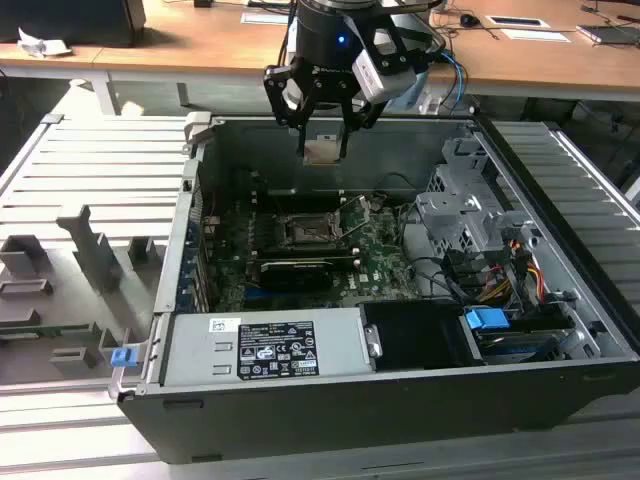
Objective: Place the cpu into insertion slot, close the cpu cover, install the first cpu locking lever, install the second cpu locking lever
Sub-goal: 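Place the cpu into insertion slot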
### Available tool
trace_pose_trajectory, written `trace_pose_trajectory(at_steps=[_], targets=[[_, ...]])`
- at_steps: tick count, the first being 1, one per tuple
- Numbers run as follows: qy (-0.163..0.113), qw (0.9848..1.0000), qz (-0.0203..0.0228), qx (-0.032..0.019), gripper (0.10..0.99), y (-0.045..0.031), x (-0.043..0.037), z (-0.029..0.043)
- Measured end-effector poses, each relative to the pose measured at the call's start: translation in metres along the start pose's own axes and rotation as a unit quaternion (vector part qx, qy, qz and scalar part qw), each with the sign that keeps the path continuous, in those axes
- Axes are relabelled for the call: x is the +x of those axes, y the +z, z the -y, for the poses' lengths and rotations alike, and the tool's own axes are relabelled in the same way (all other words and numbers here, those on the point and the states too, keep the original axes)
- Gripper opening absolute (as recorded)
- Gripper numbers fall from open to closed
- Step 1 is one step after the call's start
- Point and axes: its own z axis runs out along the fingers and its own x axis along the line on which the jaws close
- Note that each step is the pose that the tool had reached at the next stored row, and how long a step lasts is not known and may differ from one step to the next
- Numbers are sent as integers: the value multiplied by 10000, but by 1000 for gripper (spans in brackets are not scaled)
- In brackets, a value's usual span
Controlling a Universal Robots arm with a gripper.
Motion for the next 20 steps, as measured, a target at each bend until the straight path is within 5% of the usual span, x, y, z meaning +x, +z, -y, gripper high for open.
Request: trace_pose_trajectory(at_steps=[7,20], targets=[[614,9981,55,-12,525,2,8,0],[729,9973,65,-14,525,38,25,3]])
